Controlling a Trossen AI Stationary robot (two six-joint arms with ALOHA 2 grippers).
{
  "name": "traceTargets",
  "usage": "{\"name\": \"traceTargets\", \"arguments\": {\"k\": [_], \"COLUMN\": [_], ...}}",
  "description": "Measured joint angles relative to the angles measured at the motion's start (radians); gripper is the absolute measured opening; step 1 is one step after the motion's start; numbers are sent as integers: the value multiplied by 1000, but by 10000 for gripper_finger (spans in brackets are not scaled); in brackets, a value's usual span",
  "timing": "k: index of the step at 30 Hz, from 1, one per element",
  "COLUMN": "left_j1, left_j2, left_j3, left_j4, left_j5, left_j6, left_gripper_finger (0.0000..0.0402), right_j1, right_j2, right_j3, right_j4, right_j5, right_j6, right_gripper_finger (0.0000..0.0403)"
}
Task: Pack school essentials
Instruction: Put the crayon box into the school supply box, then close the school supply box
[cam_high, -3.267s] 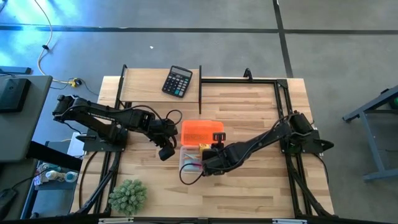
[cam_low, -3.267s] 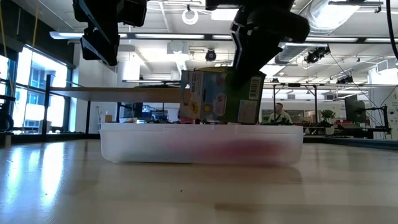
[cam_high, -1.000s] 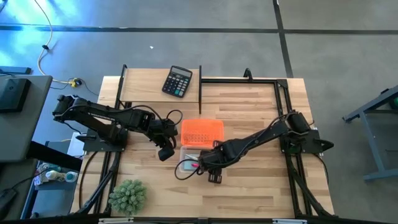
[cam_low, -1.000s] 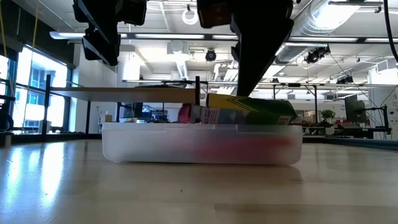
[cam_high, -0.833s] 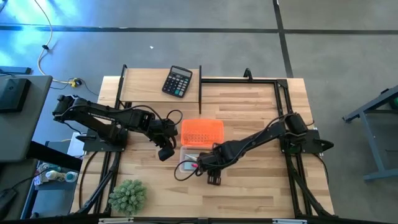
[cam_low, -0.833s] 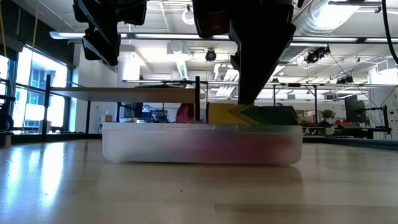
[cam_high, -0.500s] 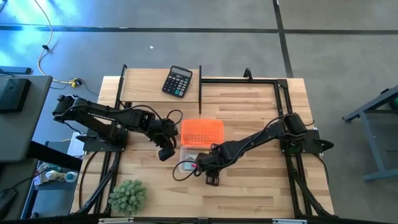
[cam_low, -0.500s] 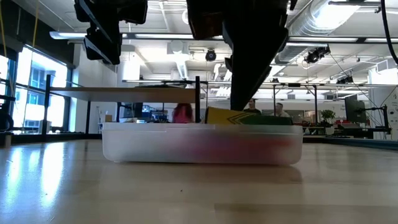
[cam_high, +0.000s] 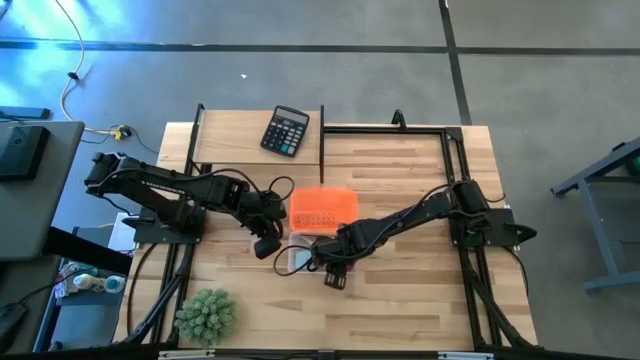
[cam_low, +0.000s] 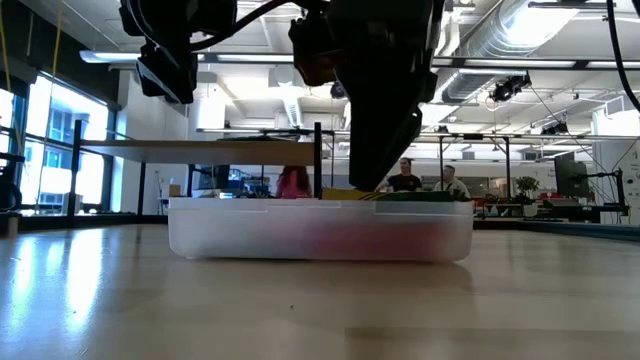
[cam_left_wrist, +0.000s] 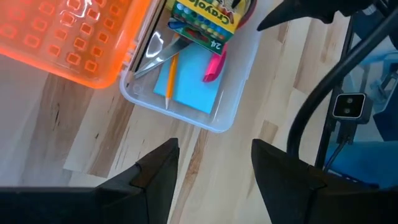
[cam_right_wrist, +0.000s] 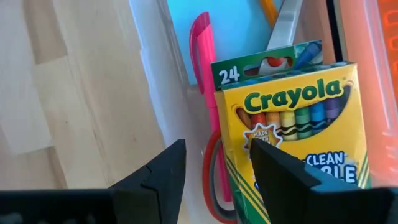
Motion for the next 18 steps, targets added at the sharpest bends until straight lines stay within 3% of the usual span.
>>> {"name": "traceTargets", "arguments": {"k": [18], "left_j1": [0], "left_j2": [0], "left_j3": [0], "left_j4": [-18], "left_j5": [0], "left_j6": [163], "left_gripper_finger": [191], "right_j1": [3], "right_j2": [-1], "right_j3": [62], "right_j4": [-52], "right_j5": [34], "right_j6": [77], "right_gripper_finger": [171]}}
